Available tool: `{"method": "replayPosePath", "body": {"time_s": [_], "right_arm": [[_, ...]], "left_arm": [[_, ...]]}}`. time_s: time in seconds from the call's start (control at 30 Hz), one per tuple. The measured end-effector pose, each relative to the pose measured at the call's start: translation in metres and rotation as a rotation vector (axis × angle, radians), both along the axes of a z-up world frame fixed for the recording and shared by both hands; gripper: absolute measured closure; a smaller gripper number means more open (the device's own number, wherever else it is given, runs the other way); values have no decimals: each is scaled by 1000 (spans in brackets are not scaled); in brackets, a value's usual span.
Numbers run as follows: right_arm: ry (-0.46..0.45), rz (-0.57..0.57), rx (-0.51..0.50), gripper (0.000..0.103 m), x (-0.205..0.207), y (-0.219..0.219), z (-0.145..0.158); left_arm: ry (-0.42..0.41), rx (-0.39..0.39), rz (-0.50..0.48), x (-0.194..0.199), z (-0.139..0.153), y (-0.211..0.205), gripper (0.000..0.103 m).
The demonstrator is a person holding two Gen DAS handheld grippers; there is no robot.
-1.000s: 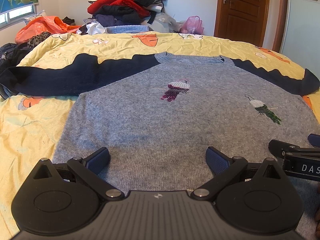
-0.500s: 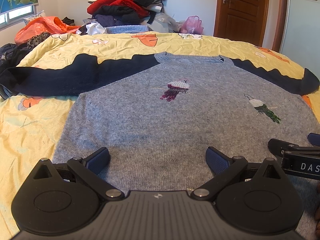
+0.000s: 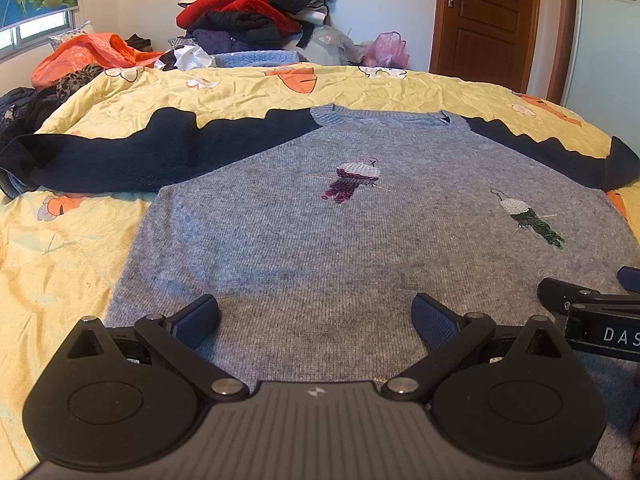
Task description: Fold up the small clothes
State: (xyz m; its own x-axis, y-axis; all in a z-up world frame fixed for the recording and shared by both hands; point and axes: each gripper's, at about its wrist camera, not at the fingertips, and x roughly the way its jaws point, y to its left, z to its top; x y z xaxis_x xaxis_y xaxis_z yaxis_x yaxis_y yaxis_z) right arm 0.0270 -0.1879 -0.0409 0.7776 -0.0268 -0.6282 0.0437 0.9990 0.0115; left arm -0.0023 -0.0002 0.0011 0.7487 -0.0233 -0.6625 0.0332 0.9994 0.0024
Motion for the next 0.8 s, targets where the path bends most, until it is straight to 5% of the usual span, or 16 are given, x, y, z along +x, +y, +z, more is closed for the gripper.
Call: {"method": "replayPosePath", "body": {"time_s": [0.8], "right_arm": [[20,32,7,0,1,-3,3]], "left_arm": [[0,1,-1,0,0,0,0]]}}
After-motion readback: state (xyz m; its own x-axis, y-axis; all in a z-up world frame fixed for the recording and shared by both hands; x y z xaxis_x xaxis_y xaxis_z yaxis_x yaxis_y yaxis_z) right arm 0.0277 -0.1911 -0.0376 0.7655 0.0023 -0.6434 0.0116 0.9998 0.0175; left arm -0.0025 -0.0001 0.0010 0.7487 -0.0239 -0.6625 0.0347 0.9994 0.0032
